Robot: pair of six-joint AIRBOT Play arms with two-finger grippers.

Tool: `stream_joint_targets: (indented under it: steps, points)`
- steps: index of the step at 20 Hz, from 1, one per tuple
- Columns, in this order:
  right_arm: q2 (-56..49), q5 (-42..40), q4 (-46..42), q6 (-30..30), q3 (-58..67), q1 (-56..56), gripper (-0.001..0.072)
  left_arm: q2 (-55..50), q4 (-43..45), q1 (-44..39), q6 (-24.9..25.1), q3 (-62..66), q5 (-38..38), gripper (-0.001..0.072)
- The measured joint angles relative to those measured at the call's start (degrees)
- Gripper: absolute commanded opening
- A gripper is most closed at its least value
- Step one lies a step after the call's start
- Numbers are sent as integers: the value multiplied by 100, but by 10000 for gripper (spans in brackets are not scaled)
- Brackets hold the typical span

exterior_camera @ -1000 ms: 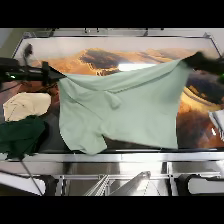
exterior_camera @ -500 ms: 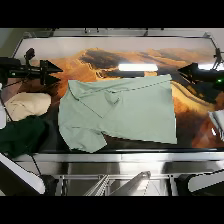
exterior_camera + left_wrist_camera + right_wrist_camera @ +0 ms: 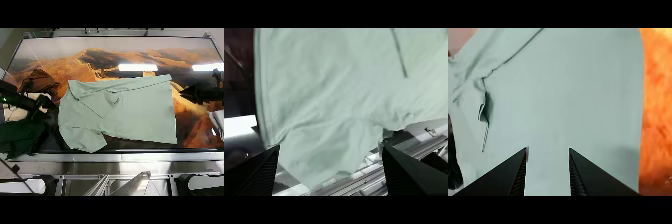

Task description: Fold the shirts.

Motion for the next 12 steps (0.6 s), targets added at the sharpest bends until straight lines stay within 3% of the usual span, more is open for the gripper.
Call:
stream_joint_targets:
  steps: [8, 11, 12]
  points:
    - [553, 175, 13, -44, -280, -24, 296, 520, -7, 15, -227, -2256, -966, 696]
    - [837, 205, 50, -46, -293, -26, 296, 531, -544, 17, 72, -2575, -1113, 688]
    - [916, 219, 52, -46, -295, -28, 296, 533, -671, 17, 168, -2643, -1150, 542]
